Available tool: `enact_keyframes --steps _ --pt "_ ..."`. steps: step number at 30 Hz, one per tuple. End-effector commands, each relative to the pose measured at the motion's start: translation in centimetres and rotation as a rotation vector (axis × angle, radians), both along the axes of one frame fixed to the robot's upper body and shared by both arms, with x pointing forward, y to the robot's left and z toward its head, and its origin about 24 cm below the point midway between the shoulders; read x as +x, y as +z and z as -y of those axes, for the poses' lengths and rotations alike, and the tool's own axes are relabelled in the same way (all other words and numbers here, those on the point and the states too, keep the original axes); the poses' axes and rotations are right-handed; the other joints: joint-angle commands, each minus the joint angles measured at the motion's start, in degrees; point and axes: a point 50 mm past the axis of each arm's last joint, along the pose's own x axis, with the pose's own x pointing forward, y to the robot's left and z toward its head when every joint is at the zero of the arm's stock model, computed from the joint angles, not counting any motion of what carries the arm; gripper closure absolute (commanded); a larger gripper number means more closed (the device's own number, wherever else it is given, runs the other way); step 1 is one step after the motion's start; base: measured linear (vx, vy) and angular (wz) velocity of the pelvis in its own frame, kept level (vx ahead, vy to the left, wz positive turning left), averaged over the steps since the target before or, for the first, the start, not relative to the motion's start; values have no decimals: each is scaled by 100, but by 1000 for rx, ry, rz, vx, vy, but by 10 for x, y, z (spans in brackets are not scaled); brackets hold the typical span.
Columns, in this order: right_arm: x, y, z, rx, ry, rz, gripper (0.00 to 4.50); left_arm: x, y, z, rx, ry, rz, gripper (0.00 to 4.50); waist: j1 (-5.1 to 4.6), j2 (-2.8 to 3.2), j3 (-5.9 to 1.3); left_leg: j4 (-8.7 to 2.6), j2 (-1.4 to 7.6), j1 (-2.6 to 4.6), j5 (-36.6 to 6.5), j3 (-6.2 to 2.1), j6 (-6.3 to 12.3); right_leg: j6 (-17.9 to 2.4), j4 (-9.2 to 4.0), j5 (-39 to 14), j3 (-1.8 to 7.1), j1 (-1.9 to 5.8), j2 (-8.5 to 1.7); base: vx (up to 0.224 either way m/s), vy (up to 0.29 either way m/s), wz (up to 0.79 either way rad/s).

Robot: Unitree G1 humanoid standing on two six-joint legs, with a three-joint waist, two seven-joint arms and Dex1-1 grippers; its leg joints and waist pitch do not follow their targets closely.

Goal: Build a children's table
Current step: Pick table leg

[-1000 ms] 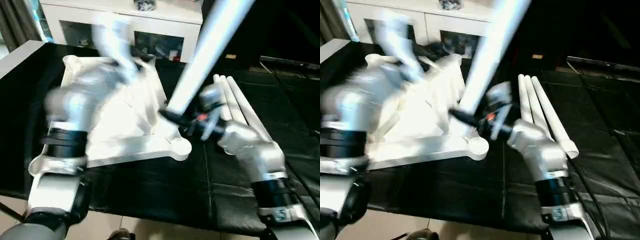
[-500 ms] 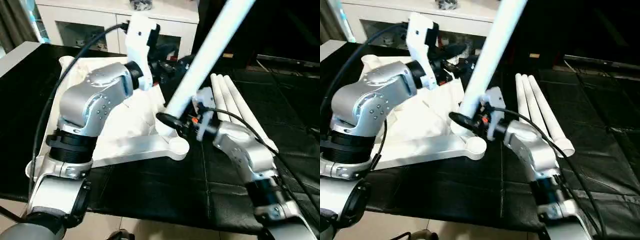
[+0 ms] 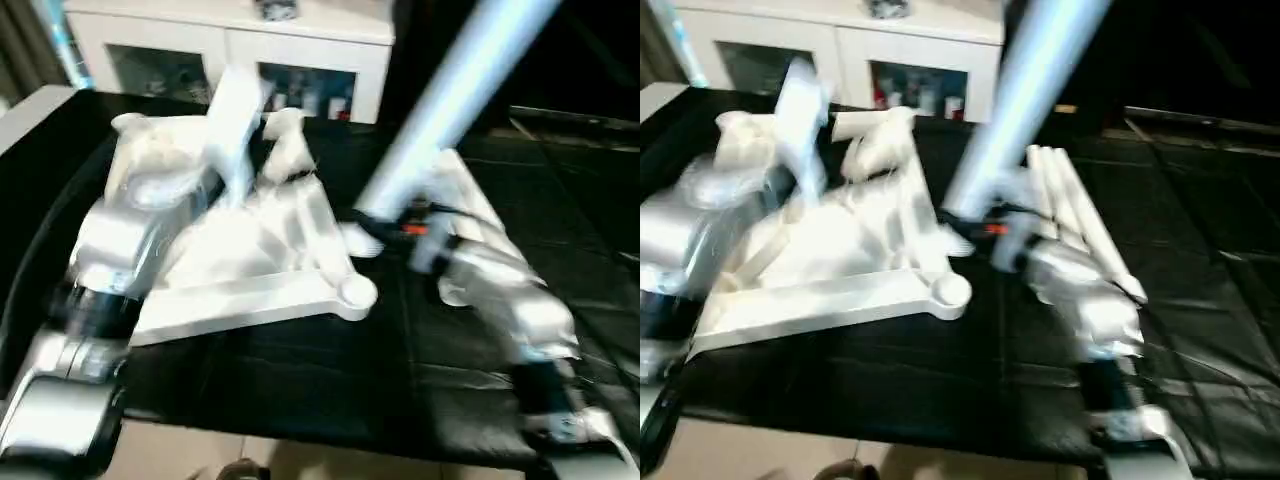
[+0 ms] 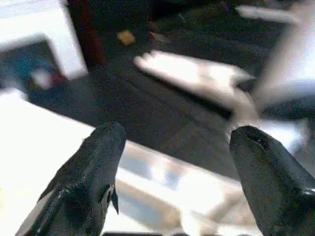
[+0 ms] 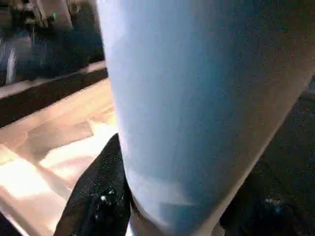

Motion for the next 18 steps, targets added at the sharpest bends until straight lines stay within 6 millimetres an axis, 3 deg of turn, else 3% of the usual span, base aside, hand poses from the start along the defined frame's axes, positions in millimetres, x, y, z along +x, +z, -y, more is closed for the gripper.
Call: enact_keyframes --steps 1,3,5,7,8,11,12,15,18 --pt "1 10 10 -8 -89 44 256 -11 -8 9 65 -94 -26 69 -40 153 -476 -411 335 264 -1126 -171 -450 -1224 -329 34 248 183 -462 0 0 0" --pt "1 11 10 6 -123 44 256 -19 -20 12 72 -151 -86 69 -69 128 -466 -418 329 248 -1109 -159 -445 -1220 -337 -162 260 187 -465 0 0 0" --pt "0 9 9 2 -118 45 256 -22 -26 13 82 -163 -112 69 -85 151 -463 -417 326 247 -1126 -158 -442 -1190 -349 -280 262 180 -460 0 0 0" --pt "-3 6 10 -9 -109 44 256 -25 -32 15 88 -171 -143 69 -121 131 -455 -423 320 230 -1183 -159 -424 -1170 -365 -369 265 194 -455 0 0 0" --pt "-7 4 8 -10 -97 35 256 -29 -40 14 97 -163 -175 69 -141 161 -452 -424 321 229 -1210 -168 -425 -1160 -366 -428 264 192 -454 0 0 0" --pt "-17 2 3 2 -59 17 256 -41 -52 13 97 -179 -230 69 -177 151 -460 -425 322 229 -1157 -167 -338 -1162 -374 -339 261 193 -436 0 0 0" --pt "-21 2 1 6 -40 15 256 -47 -56 13 101 -197 -249 69 -171 91 -461 -428 332 205 -1067 -179 -281 -1175 -356 -333 265 226 -458 0 0 0" --pt "-25 -3 -5 2 -15 7 256 -54 -67 8 141 -226 -272 69 -179 182 -440 -432 326 220 -1187 -173 -253 -1138 -408 -676 272 170 -458 0 0 0" --pt "-26 -6 -9 -31 2 13 256 -53 -74 5 169 -218 -299 69 -206 168 -418 -458 326 253 -1526 -175 -371 -1056 -447 -1057 278 136 -440 0 0 0"
